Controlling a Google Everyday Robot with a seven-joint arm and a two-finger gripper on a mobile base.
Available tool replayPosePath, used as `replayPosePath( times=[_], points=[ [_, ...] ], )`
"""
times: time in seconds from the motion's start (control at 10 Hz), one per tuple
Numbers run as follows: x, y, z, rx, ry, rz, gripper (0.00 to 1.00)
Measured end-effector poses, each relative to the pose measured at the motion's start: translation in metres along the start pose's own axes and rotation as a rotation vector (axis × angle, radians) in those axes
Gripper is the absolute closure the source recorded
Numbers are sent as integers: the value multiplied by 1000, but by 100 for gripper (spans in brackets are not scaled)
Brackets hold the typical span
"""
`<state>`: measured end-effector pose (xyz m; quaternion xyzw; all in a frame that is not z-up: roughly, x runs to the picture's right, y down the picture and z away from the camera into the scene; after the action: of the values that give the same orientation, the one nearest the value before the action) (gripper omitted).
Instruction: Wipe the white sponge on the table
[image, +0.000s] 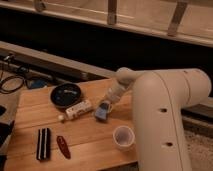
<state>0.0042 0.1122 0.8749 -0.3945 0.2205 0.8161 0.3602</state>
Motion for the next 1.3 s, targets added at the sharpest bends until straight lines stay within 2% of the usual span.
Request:
replayPosePath(
  times=[0.3, 0.6, 0.7, 1.0, 1.2, 1.3],
  points=[
    [-6, -43, -29, 25, -14, 21, 100],
    [-15, -50, -39, 31, -11, -3, 100],
    [-17, -46, -38, 32, -7, -15, 100],
    [-16, -6, -18, 41, 25, -82, 100],
    [-4, 36, 9, 60, 59, -137, 100],
    [2, 47, 18, 70, 68, -142, 100]
  ],
)
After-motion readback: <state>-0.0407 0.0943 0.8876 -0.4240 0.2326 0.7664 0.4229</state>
